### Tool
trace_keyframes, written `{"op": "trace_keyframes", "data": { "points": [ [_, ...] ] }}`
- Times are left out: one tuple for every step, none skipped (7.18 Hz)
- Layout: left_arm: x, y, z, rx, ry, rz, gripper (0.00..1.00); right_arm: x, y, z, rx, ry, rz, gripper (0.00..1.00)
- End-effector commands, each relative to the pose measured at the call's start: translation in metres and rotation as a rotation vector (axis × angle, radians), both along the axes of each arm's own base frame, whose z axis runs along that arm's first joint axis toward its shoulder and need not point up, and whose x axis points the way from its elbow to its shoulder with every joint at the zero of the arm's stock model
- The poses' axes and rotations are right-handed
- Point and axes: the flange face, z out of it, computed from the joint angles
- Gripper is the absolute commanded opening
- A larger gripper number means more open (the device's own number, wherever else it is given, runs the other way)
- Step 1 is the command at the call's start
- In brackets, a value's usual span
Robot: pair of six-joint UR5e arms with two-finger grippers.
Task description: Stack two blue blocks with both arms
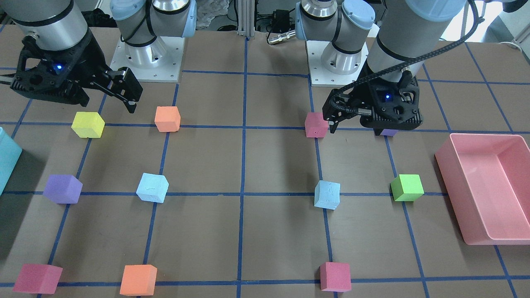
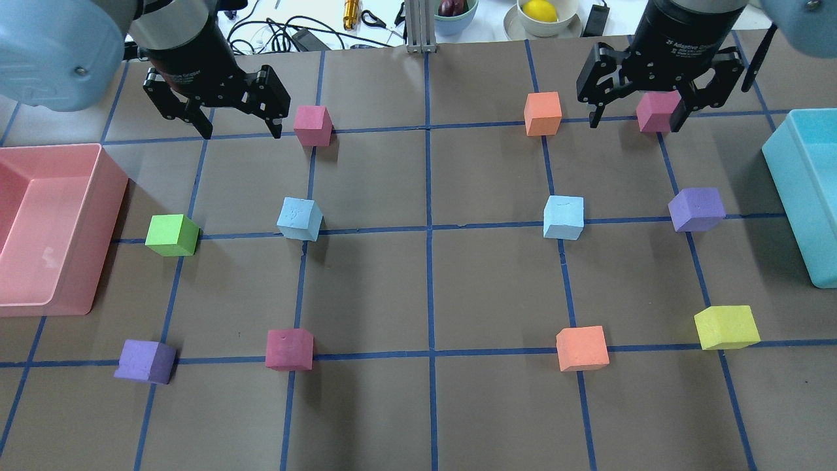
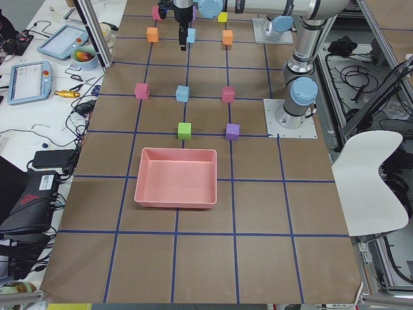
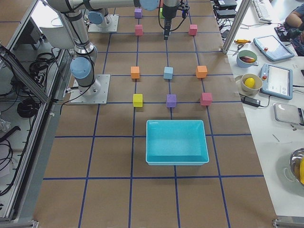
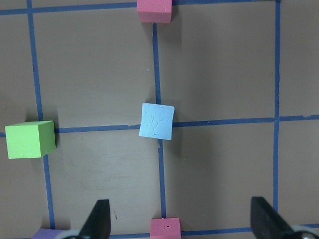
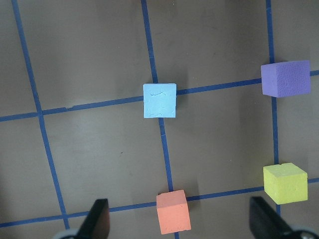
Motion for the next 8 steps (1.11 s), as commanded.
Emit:
{"op": "trace_keyframes", "data": {
  "points": [
    [0.000, -0.017, -0.057, -0.002, 0.002, -0.011, 1.00, 0.000, 0.000, -0.003, 0.007, -0.001, 0.002, 1.00],
    [0.001, -0.015, -0.100, -0.007, 0.002, -0.009, 1.00, -0.001, -0.001, -0.004, 0.009, 0.010, 0.002, 1.00],
    [0.001, -0.012, -0.146, -0.030, 0.002, -0.011, 1.00, -0.002, -0.003, -0.009, 0.019, 0.015, 0.001, 1.00],
    [0.001, -0.007, -0.189, -0.045, 0.001, -0.011, 1.00, -0.001, -0.008, -0.027, 0.041, 0.011, 0.001, 1.00],
    [0.001, -0.004, -0.218, -0.050, 0.001, -0.012, 1.00, -0.005, -0.030, -0.066, 0.048, 0.007, -0.011, 1.00],
    [0.001, -0.004, -0.237, -0.030, -0.001, -0.021, 1.00, -0.006, -0.053, -0.100, 0.027, 0.010, -0.010, 1.00],
    [0.001, -0.008, -0.248, -0.015, -0.001, -0.023, 1.00, -0.006, -0.055, -0.127, 0.061, 0.006, -0.007, 1.00],
    [0.001, -0.015, -0.255, -0.040, -0.002, -0.026, 1.00, -0.006, -0.068, -0.170, 0.078, 0.007, -0.006, 1.00]
  ]
}}
